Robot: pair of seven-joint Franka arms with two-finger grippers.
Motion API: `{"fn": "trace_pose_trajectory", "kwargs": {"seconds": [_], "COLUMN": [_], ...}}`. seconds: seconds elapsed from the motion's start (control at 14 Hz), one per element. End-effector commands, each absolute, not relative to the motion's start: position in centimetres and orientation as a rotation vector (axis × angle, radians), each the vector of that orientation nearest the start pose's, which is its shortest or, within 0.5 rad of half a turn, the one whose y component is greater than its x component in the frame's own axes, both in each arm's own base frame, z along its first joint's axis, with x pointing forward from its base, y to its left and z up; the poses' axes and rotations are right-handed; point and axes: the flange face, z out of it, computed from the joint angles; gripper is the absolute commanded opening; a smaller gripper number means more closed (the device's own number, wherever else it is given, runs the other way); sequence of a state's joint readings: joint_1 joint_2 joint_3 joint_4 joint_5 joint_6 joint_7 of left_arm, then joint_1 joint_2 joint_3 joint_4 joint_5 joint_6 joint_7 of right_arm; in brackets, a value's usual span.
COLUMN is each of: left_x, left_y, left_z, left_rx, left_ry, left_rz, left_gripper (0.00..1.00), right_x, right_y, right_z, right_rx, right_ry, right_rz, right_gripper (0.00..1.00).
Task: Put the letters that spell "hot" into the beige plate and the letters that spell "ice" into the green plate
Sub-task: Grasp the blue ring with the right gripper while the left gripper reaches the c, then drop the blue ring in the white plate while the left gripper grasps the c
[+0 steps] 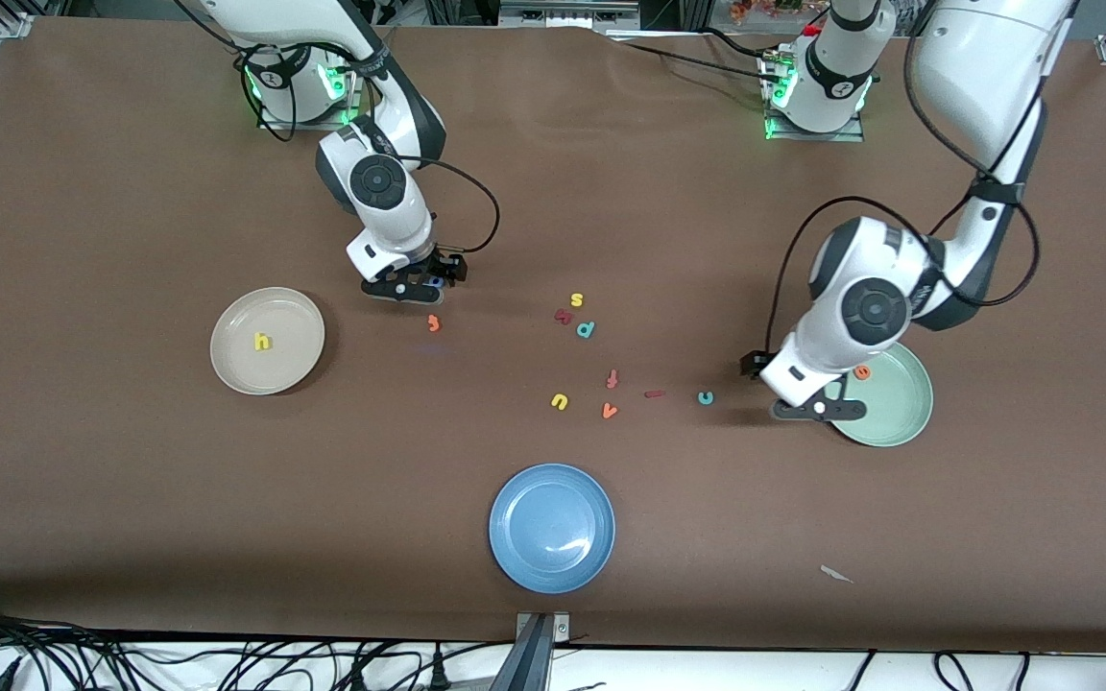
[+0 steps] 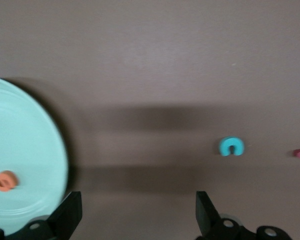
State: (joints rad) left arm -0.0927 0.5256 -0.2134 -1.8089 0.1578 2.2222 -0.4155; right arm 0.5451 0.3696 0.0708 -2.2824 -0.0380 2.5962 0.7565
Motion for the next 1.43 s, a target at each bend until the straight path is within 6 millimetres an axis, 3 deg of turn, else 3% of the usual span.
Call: {"fn": "trace_pose_trajectory", "kwargs": {"seconds": [0.0, 0.14, 0.36, 0.71, 1.0, 1.28, 1.35], "left_x": [62.9, 63.0, 63.4, 63.2, 63.4, 63.4, 63.6], "left_y": [-20.9, -21.9, -23.3, -23.5, -24.8, -25.2, -25.4], "left_z": [23.7, 23.2, 22.1, 20.2, 18.7, 17.9, 17.6], "left_rx": [-3.103, -3.101, -3.102, -3.097, -3.100, -3.102, -3.106], "left_ry": [-0.148, -0.196, -0.222, -0.226, -0.236, -0.232, -0.231], "left_rz": [0.136, 0.137, 0.138, 0.164, 0.172, 0.181, 0.177], "left_gripper": [1.00, 1.00, 1.00, 1.00, 1.00, 0.92, 0.90], "right_x": [42.4, 42.4, 42.4, 42.6, 42.6, 42.7, 42.7], "right_y": [30.4, 30.3, 30.2, 30.2, 30.2, 30.3, 30.3], "right_z": [18.6, 18.3, 18.0, 17.5, 17.4, 17.5, 17.6], "right_rx": [-3.153, -3.153, -3.157, -3.142, -3.140, -3.138, -3.138], "right_ry": [0.144, 0.147, 0.147, 0.153, 0.158, 0.167, 0.172], "right_rz": [0.047, 0.049, 0.057, 0.032, 0.031, 0.027, 0.027], "right_gripper": [0.90, 0.86, 0.61, 0.57, 0.42, 0.06, 0.02]}}
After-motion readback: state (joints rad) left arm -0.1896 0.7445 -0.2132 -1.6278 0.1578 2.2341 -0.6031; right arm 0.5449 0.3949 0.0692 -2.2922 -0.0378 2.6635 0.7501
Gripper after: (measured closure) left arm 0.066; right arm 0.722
